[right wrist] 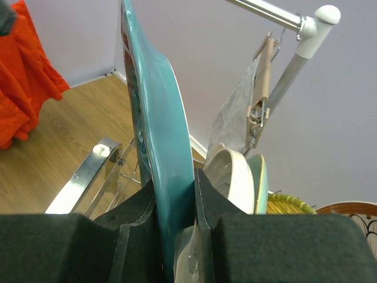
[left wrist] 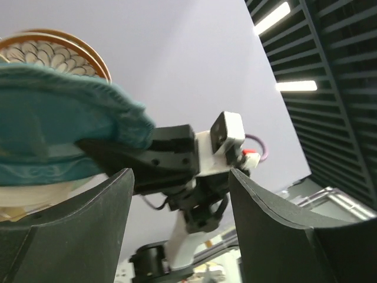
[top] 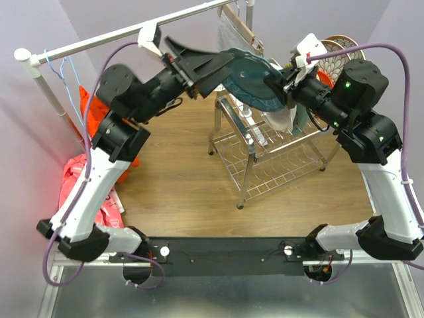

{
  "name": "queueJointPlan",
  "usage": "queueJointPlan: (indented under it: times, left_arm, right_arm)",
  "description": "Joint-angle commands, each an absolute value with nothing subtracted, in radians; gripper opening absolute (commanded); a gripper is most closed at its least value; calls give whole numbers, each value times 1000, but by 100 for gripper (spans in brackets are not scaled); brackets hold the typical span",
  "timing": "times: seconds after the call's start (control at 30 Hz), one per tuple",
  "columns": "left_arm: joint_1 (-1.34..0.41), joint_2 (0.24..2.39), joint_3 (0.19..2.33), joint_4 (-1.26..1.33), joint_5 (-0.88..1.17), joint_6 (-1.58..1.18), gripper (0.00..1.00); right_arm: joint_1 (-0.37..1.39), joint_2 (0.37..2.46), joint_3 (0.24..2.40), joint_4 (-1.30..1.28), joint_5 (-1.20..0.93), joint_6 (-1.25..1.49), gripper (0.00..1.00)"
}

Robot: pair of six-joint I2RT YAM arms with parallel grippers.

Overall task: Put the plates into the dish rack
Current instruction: Pass the plate from the right arm to the left

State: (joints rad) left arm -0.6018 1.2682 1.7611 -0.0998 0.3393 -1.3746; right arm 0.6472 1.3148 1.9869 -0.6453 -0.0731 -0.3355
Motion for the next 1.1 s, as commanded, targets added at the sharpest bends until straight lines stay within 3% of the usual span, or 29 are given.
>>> queueJointPlan:
  times: [0.0, 0.2, 0.43, 0.57, 1.07]
  left_arm:
    - [-663, 1413, 2073, -421, 224, -1499, 74]
    - [-710, 1529, 2284, -702, 155, -1526, 74]
    - [-726, 1558, 2341, -874, 157, -1540, 74]
    - [-736, 1566, 2339, -848, 132, -1569, 74]
    - [-752, 1572, 2362, -953, -21, -1698, 53]
  right_arm:
    - [653, 1246, 1962, -439, -149, -411, 0]
    - [653, 1227, 1937, -411, -189, -466, 1]
    - [653, 1212, 1902, -370, -218, -514, 1]
    - [653, 1186, 1840, -327, -238, -548, 1]
    - [664, 1103, 1695, -193, -288, -689, 1]
